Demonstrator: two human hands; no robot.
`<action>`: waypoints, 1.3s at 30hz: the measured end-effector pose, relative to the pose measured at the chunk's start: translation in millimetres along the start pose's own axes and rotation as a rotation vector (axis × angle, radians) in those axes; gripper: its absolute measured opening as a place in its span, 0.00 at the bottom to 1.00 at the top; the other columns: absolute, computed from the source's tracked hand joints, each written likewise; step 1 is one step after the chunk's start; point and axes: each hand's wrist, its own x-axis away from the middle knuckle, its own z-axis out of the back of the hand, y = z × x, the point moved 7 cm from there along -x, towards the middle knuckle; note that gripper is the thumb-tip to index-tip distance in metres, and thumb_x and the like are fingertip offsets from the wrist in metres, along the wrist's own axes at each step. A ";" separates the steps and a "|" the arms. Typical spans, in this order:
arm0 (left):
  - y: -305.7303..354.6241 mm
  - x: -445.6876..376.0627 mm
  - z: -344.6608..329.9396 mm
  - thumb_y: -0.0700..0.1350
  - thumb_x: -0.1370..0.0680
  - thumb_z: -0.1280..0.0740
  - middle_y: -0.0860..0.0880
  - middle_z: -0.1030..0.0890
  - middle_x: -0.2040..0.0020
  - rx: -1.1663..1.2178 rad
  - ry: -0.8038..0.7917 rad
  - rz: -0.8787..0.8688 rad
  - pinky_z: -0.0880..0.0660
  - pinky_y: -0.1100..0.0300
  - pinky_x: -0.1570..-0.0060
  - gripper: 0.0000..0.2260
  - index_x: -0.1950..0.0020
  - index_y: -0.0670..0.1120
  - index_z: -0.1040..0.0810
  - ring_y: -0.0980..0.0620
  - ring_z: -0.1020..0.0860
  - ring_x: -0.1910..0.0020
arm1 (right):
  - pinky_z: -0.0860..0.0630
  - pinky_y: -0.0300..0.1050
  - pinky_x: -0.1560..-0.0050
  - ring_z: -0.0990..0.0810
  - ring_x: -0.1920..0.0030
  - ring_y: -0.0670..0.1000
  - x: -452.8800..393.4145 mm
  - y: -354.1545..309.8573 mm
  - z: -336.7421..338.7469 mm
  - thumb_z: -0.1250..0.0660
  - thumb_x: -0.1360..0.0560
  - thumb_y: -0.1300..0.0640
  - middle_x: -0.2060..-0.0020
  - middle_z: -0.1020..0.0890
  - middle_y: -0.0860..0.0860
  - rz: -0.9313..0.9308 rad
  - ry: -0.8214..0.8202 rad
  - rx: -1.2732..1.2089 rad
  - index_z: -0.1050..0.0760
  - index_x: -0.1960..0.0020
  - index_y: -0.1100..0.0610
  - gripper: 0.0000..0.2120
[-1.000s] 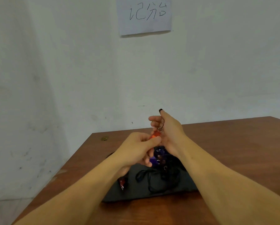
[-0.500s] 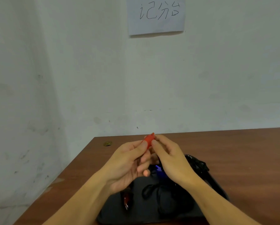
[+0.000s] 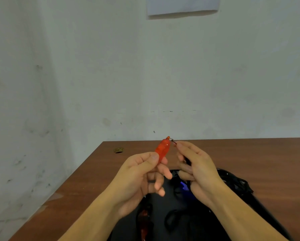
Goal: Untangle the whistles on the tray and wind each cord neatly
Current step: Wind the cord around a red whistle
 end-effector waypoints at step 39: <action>0.1 24.5 -0.8 0.52 0.17 0.41 0.55 0.23 0.65 -1.123 0.096 -0.660 0.30 0.59 0.72 0.09 0.54 0.52 0.26 0.56 0.26 0.71 | 0.48 0.37 0.77 0.39 0.74 0.46 4.7 -3.0 -21.8 0.22 0.31 0.52 0.70 0.27 0.49 -0.094 -0.400 0.307 0.23 0.60 0.51 0.10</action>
